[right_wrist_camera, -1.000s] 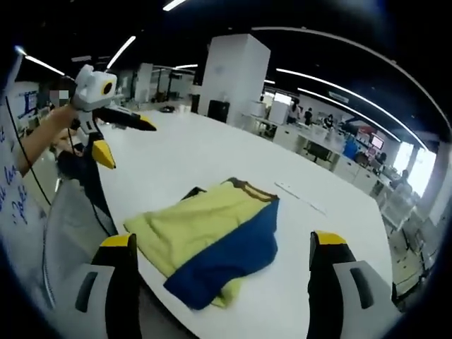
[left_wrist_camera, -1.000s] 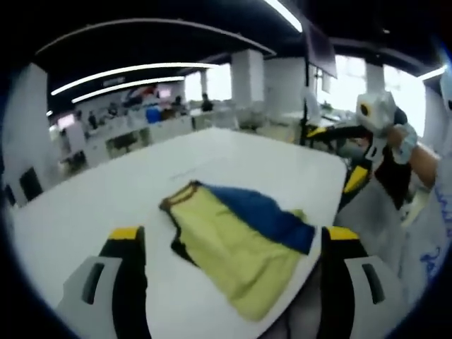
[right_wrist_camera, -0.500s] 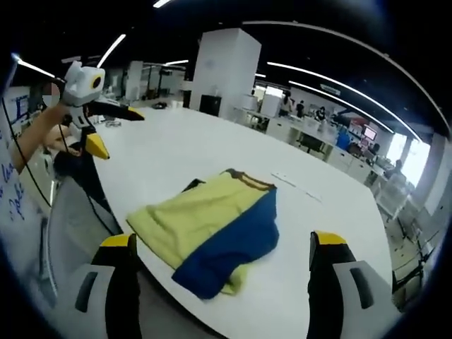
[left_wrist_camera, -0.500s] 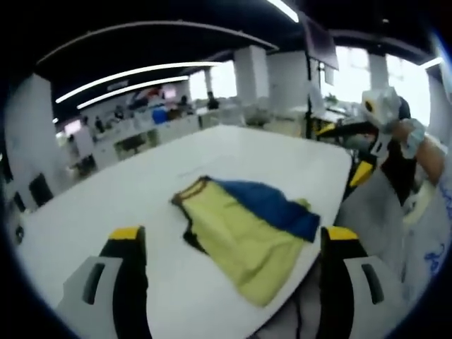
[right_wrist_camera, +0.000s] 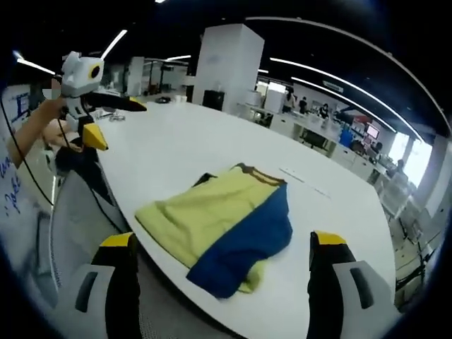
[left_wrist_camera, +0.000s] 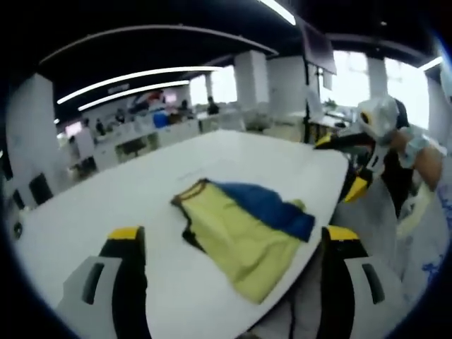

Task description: Fold the garment on the visible template until the final outline fits inside the template.

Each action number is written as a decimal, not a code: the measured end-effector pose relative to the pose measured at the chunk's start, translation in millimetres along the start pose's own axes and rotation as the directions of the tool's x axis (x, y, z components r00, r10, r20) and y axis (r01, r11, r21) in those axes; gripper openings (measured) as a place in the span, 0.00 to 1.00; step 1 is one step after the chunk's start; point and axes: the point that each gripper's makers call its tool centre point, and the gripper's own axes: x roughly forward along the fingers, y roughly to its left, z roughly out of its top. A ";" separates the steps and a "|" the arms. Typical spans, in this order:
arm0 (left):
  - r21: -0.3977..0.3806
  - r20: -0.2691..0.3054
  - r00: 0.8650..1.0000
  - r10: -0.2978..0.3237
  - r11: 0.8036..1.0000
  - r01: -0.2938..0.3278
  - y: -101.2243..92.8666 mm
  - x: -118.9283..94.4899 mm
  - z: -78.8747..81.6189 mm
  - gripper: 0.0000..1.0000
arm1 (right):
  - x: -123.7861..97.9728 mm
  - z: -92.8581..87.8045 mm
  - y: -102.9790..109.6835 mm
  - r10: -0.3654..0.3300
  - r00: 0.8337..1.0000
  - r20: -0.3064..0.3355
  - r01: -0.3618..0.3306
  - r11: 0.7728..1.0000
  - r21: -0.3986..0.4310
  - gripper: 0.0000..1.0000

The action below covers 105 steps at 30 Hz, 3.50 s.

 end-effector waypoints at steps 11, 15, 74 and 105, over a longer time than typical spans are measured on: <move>-0.013 -0.013 1.000 -0.001 1.000 0.001 -14.8 2.9 -2.9 0.99 | -7.4 -17.8 -1.9 0.022 0.999 -0.037 -0.022 1.000 -0.004 1.00; -0.066 -0.004 1.000 -0.013 0.998 0.013 -22.7 7.5 -5.6 0.98 | -5.5 -26.6 -8.7 0.036 0.997 -0.063 -0.037 0.999 -0.017 1.00; -0.048 -0.042 0.994 0.103 0.993 -0.105 -36.8 15.0 -1.2 0.89 | 42.1 -56.9 49.4 0.426 0.896 -0.124 -0.430 0.903 -0.006 0.31; -0.095 -0.080 0.995 0.053 0.994 -0.060 -30.4 13.4 -16.4 0.86 | 83.3 -124.0 66.1 0.411 0.825 -0.388 -0.447 0.894 -0.005 0.14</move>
